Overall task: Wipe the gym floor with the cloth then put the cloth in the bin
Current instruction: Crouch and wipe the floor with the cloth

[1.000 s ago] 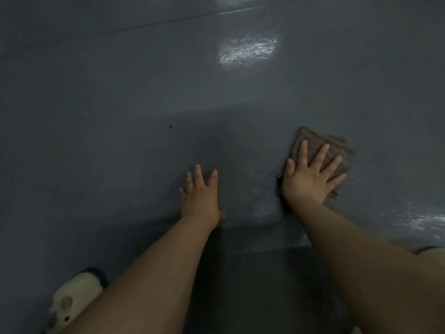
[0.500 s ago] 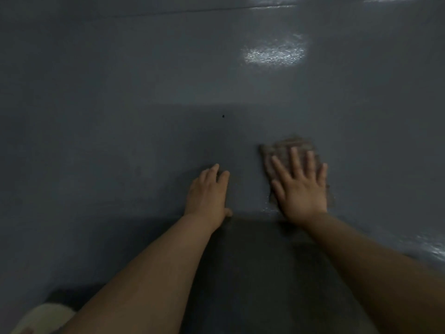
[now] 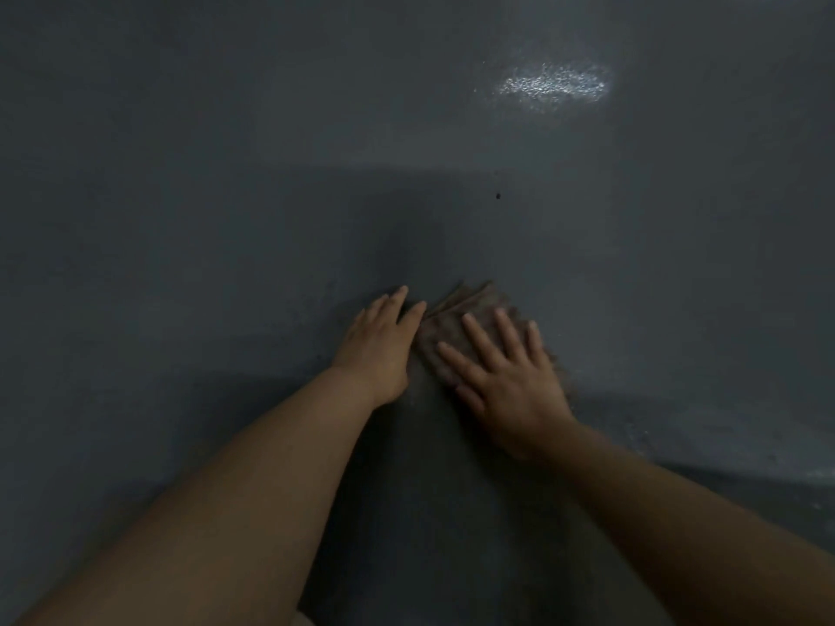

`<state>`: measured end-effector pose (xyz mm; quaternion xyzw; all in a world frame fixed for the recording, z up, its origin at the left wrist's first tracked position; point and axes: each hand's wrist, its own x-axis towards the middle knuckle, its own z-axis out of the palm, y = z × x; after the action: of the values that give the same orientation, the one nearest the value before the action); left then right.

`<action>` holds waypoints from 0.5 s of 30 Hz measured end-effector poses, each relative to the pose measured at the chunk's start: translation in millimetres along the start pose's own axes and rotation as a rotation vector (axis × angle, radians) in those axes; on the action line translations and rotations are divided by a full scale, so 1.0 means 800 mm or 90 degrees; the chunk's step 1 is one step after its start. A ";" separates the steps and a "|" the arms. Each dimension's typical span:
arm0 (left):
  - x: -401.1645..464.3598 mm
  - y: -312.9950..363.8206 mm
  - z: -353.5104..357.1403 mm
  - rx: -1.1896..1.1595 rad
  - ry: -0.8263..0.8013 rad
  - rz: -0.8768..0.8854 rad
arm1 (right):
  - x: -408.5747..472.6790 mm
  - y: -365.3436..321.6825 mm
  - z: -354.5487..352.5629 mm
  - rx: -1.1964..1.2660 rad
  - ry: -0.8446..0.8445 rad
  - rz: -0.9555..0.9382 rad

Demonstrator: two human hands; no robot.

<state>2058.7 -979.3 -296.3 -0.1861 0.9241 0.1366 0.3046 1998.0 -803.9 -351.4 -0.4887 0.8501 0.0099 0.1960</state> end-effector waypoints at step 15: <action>-0.076 -0.039 0.025 -0.126 0.016 -0.199 | 0.034 -0.160 -0.035 0.192 -0.201 0.034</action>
<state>2127.8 -984.2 -279.0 -0.3584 0.8697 0.1751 0.2908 2083.6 -899.5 -312.3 -0.4235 0.8134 -0.0358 0.3971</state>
